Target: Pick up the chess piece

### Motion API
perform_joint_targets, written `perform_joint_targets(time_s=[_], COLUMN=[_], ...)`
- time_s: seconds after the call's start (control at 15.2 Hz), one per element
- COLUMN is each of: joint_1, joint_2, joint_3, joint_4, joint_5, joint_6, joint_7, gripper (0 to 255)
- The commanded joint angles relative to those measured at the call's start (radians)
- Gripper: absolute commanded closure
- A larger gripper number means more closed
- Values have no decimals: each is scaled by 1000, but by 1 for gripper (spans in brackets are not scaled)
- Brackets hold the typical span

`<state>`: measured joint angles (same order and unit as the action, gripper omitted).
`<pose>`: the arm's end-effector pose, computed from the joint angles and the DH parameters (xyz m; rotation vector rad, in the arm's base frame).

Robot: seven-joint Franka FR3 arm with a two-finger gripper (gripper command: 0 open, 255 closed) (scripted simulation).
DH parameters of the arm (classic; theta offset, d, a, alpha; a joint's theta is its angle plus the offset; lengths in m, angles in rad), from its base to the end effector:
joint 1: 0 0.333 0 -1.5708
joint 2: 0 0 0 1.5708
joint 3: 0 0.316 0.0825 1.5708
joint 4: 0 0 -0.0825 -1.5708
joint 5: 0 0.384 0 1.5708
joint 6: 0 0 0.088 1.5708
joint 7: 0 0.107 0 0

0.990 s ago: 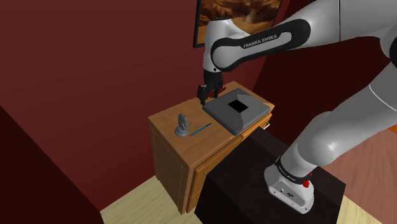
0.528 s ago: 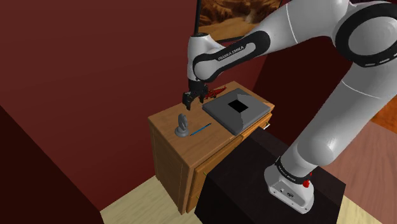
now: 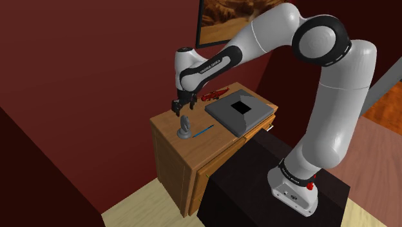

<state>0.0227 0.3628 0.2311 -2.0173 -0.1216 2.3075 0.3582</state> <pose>0.5771 0.1435 0.2704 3.1164 -0.0497 -0.0868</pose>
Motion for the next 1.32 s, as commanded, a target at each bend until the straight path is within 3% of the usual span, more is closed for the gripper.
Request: perform_joint_targets(time_s=[0.0, 0.53, 0.59, 1.25], joint_1=[7, 16, 17, 15], joint_2=[49, 113, 116, 103], joint_3=[-7, -20, -20, -18], joint_4=[29, 25, 29, 25], joint_5=[-14, -35, -35, -32], joint_6=[20, 87, 86, 77], joint_7=[12, 26, 26, 23], gripper=[0, 0, 255, 255])
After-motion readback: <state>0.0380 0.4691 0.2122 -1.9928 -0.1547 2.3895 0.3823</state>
